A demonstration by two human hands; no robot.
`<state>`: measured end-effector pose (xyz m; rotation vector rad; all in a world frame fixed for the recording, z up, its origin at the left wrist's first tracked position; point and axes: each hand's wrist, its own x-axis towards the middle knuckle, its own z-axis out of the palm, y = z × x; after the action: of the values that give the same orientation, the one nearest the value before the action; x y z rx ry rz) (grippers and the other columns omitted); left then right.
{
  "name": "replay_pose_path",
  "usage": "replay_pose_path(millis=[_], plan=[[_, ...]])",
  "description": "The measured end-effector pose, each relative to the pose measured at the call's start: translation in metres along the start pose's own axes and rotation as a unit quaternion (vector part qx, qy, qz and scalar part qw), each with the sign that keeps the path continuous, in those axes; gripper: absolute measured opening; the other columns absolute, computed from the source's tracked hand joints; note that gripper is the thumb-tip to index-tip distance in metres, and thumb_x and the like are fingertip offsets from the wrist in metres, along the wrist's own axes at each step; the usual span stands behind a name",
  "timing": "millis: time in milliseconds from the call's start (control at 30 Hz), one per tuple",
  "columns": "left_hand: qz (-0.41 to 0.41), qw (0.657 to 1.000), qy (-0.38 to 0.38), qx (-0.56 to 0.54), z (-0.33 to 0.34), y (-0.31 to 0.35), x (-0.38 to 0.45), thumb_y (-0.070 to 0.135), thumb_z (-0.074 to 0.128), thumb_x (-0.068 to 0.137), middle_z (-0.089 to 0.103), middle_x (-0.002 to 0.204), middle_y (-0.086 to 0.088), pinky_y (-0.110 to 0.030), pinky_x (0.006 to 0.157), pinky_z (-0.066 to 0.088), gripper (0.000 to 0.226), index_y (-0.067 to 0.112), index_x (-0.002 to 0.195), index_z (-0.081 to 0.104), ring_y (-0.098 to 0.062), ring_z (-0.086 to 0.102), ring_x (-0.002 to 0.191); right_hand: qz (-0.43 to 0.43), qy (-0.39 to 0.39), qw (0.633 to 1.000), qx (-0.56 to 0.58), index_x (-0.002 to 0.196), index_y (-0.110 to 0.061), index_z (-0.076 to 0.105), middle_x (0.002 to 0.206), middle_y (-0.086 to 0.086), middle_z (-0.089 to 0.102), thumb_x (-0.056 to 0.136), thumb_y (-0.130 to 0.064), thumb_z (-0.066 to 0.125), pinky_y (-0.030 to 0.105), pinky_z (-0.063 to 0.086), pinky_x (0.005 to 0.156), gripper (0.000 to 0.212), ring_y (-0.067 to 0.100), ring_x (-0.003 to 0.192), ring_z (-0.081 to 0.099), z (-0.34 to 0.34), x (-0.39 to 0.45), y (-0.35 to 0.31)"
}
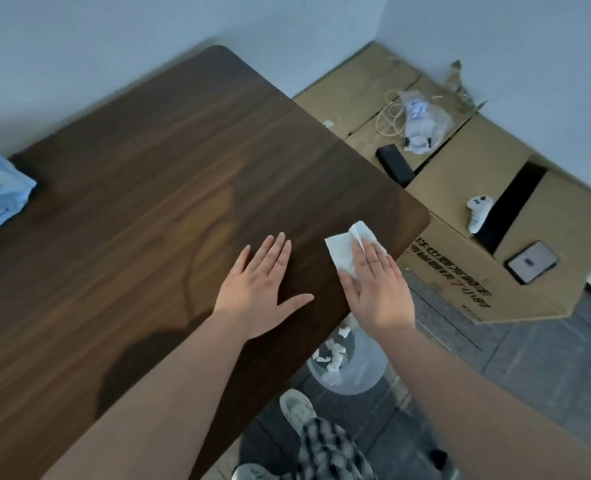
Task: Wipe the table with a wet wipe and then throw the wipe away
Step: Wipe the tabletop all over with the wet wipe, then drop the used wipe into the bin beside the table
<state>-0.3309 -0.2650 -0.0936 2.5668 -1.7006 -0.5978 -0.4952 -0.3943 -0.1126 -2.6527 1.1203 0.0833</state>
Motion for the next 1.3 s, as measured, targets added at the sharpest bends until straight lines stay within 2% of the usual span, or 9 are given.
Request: replay_pose_path(millis=[133,333,467,633,833,1067,1200,1267,1300], plan=[[0.043,0.999,-0.003,0.006,-0.003,0.024,0.039,0.076,0.004,0.079,-0.019,0.154,0.006,-0.038,0.117,-0.008,0.087,0.021,0.145,-0.015,-0.008,-0.02,0.14,-0.004,0.041,0.998,0.052,0.132,-0.011,0.053,0.14,0.009,0.05,0.097,-0.023,0.044,0.03,0.021,0.106,0.038,0.027,0.133,0.044,-0.01,0.007,0.037],[0.103,0.995,0.009,0.005,-0.001,0.065,0.078,0.074,0.004,0.08,-0.016,0.155,0.004,-0.038,0.117,-0.008,0.086,0.02,0.145,-0.013,-0.009,-0.018,0.141,0.07,0.07,0.987,0.129,0.13,-0.019,0.056,0.139,-0.003,0.051,0.097,-0.018,0.049,0.014,0.022,0.104,0.034,0.013,0.13,0.045,-0.013,0.001,0.075],[0.149,0.989,0.014,0.015,0.007,0.092,0.097,0.074,0.008,0.083,-0.014,0.157,0.004,-0.039,0.116,-0.01,0.086,0.019,0.146,-0.012,-0.009,-0.017,0.141,0.116,0.146,0.964,0.189,0.115,-0.006,0.067,0.119,0.011,0.066,0.091,-0.013,0.058,0.015,0.039,0.092,0.026,0.025,0.11,0.064,0.008,-0.01,0.085],[0.154,0.987,0.031,0.042,0.014,0.1,0.108,0.076,0.005,0.081,-0.013,0.157,0.005,-0.04,0.116,-0.011,0.088,0.019,0.147,-0.01,-0.008,-0.018,0.141,0.252,-0.056,0.947,0.189,0.13,-0.017,0.057,0.124,0.006,0.065,0.098,-0.022,0.044,0.033,0.047,0.086,0.034,0.027,0.109,0.06,0.04,-0.028,0.105],[0.149,0.986,0.053,0.043,0.018,0.102,0.107,0.075,0.007,0.082,-0.01,0.157,0.005,-0.04,0.117,-0.009,0.087,0.019,0.147,-0.007,-0.007,-0.015,0.141,0.283,-0.122,0.935,0.178,0.097,-0.012,0.064,0.088,0.008,0.068,0.098,-0.029,0.041,0.035,0.052,0.069,0.029,0.026,0.081,0.063,0.087,-0.028,0.115],[0.151,0.985,0.069,0.051,0.02,0.103,0.107,0.075,0.006,0.082,-0.005,0.158,0.004,-0.041,0.118,-0.004,0.087,0.018,0.148,-0.002,-0.009,-0.009,0.143,0.296,-0.176,0.918,0.194,0.1,-0.013,0.062,0.087,0.01,0.069,0.099,-0.029,0.04,0.035,0.05,0.064,0.028,0.026,0.073,0.061,0.145,-0.034,0.111],[0.146,0.986,0.068,0.055,0.022,0.104,0.11,0.074,0.005,0.082,-0.008,0.158,0.005,-0.041,0.118,-0.004,0.086,0.02,0.148,-0.004,-0.009,-0.011,0.143,0.296,-0.202,0.912,0.201,0.084,-0.013,0.053,0.072,0.007,0.062,0.099,-0.026,0.04,0.036,0.048,0.057,0.023,0.019,0.058,0.051,0.175,-0.036,0.108],[0.145,0.986,0.063,0.061,0.022,0.103,0.11,0.074,0.005,0.082,-0.008,0.158,0.005,-0.041,0.118,-0.004,0.086,0.02,0.148,-0.005,-0.009,-0.011,0.143,0.278,-0.233,0.907,0.215,0.094,-0.011,0.057,0.09,0.007,0.064,0.098,-0.028,0.043,0.041,0.053,0.072,0.022,0.02,0.07,0.058,0.19,-0.036,0.109],[0.143,0.986,0.063,0.064,0.023,0.102,0.111,0.074,0.005,0.082,-0.008,0.158,0.005,-0.041,0.118,-0.003,0.086,0.02,0.148,-0.005,-0.009,-0.011,0.143,0.28,-0.25,0.898,0.231,0.115,-0.011,0.056,0.116,0.008,0.062,0.097,-0.032,0.045,0.041,0.051,0.083,0.03,0.023,0.091,0.061,0.199,-0.037,0.111]])
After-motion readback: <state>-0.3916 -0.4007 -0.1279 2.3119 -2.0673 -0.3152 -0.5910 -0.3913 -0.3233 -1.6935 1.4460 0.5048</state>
